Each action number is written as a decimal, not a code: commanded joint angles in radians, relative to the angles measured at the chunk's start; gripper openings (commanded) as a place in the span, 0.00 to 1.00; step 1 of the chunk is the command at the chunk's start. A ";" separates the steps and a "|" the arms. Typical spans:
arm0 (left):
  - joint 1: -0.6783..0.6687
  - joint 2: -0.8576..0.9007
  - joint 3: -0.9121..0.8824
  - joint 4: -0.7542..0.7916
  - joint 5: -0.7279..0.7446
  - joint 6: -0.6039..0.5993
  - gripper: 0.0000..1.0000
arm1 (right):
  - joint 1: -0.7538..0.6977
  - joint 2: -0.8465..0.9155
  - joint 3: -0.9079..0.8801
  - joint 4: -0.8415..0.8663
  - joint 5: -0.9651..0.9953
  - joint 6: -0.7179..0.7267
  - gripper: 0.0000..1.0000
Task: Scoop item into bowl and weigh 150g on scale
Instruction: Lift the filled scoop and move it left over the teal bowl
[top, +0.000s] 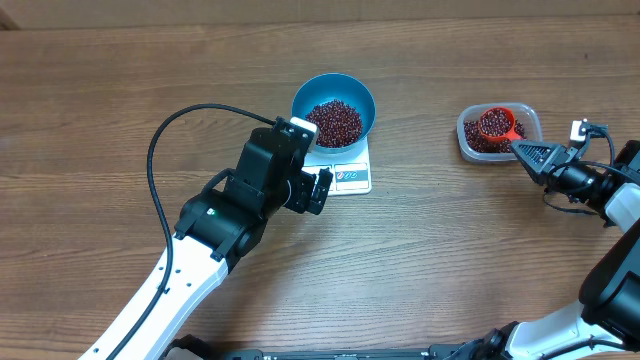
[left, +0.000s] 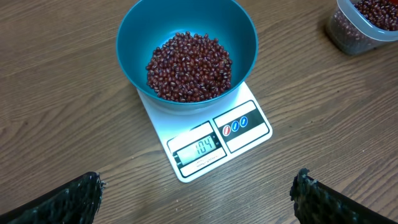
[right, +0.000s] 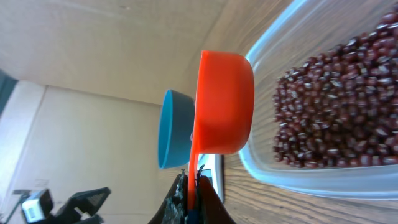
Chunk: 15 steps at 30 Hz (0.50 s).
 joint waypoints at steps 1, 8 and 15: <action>0.000 0.004 -0.001 0.003 0.012 0.012 1.00 | -0.006 0.013 -0.005 0.006 -0.072 0.020 0.04; 0.000 0.004 -0.001 0.003 0.012 0.012 0.99 | -0.004 0.013 -0.005 0.006 -0.113 0.046 0.04; 0.000 0.004 -0.001 0.003 0.012 0.012 0.99 | -0.002 0.013 -0.005 0.006 -0.134 0.090 0.04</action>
